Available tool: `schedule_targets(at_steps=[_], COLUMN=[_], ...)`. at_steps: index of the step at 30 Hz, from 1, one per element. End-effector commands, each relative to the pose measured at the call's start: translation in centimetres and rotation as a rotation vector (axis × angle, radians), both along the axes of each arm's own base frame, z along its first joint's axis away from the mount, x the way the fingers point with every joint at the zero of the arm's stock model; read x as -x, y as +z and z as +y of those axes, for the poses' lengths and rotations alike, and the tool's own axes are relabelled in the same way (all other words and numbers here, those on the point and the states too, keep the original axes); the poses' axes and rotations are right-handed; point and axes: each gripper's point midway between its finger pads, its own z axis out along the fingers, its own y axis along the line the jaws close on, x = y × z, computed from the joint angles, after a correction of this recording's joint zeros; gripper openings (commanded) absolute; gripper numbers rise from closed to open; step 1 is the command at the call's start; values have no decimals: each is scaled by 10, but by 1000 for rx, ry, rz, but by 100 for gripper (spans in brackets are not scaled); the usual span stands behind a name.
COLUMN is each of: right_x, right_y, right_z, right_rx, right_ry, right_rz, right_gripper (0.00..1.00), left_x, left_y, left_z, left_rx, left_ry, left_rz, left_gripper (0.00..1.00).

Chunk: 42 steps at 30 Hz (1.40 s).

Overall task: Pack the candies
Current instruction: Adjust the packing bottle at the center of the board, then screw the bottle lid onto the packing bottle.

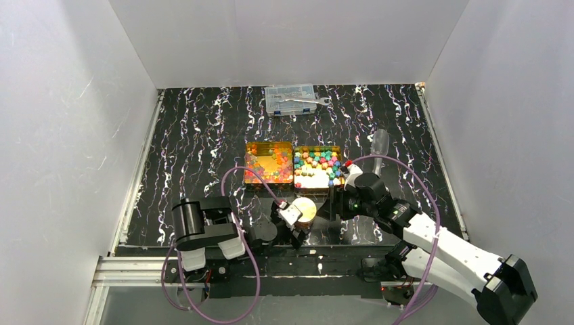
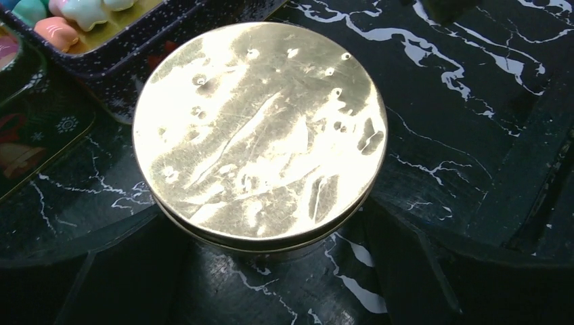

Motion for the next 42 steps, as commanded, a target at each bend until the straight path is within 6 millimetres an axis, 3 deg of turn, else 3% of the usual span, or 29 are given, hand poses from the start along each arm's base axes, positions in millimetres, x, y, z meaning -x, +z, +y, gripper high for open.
schedule_targets(at_steps=[1, 5, 12, 19, 25, 31, 42], right_x=[-6, -9, -16, -26, -38, -47, -52], right_y=[8, 7, 6, 10, 19, 22, 7], right_z=[8, 9, 8, 14, 22, 26, 25], right_rx=[-19, -17, 10, 20, 22, 49, 98], right_ry=[26, 26, 12, 26, 41, 58, 67], right_rz=[-48, -52, -70, -101, -135, -154, -142], right_gripper=[72, 72, 72, 71, 64, 55, 39], left_x=[0, -2, -3, -1, 4, 6, 7], left_y=[5, 1, -3, -8, -11, -14, -17], left_z=[-14, -20, -26, -28, -30, -27, -27], left_rx=[21, 9, 7, 0, -6, -15, -13], left_ry=[-39, -53, -87, -124, -154, -160, -155], left_rz=[-15, -17, -6, 11, 19, 29, 43], left_gripper=[96, 95, 86, 64, 42, 34, 33])
